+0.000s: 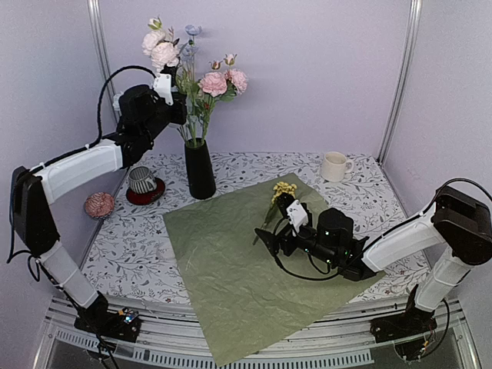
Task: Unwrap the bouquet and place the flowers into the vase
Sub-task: Place the fake flower in the vase.
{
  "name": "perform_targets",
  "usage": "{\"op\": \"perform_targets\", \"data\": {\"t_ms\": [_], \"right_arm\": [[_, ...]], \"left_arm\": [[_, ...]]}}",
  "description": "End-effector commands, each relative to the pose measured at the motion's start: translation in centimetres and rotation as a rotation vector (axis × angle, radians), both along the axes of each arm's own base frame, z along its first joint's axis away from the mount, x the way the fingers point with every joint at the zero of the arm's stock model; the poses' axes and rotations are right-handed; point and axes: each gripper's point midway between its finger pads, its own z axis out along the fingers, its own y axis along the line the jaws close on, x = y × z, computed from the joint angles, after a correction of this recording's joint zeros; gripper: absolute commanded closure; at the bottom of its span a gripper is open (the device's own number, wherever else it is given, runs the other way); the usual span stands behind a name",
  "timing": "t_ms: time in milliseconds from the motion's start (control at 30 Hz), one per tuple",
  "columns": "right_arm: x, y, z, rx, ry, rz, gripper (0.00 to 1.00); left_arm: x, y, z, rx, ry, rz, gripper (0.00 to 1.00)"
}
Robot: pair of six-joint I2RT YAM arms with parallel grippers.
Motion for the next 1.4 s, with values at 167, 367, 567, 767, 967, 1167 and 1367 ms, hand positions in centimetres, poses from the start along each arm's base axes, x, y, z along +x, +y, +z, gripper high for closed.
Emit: {"op": "perform_targets", "data": {"t_ms": [167,367,567,767,967,1167,1367], "right_arm": [[0.0,-0.3,-0.3,0.001,0.008,0.004,0.01],[0.0,-0.2,-0.4,-0.003,0.011,0.007,0.01],[0.1,-0.1,-0.5,-0.007,0.016,0.000,0.01],[0.5,-0.2,-0.5,-0.006,0.020,-0.017,0.01],[0.6,-0.4,-0.5,-0.002,0.028,-0.027,0.01],[0.8,-0.5,-0.5,0.001,0.035,-0.041,0.01],[1.0,-0.6,-0.6,0.003,0.044,-0.051,0.01]], "left_arm": [[4.2,-1.1,-6.6,0.090,0.228,0.019,0.93],[4.4,-1.2,-8.9,0.085,0.313,0.020,0.67],[2.9,-1.5,-9.9,0.040,0.368,-0.028,0.42],[-0.5,-1.2,-10.9,-0.037,0.390,-0.085,0.35],[-3.9,-1.3,-12.6,-0.064,0.418,-0.137,0.32],[-7.6,-1.3,-13.3,-0.044,0.420,-0.161,0.32],[-10.9,-2.0,-13.8,-0.042,0.377,-0.223,0.32]]}}
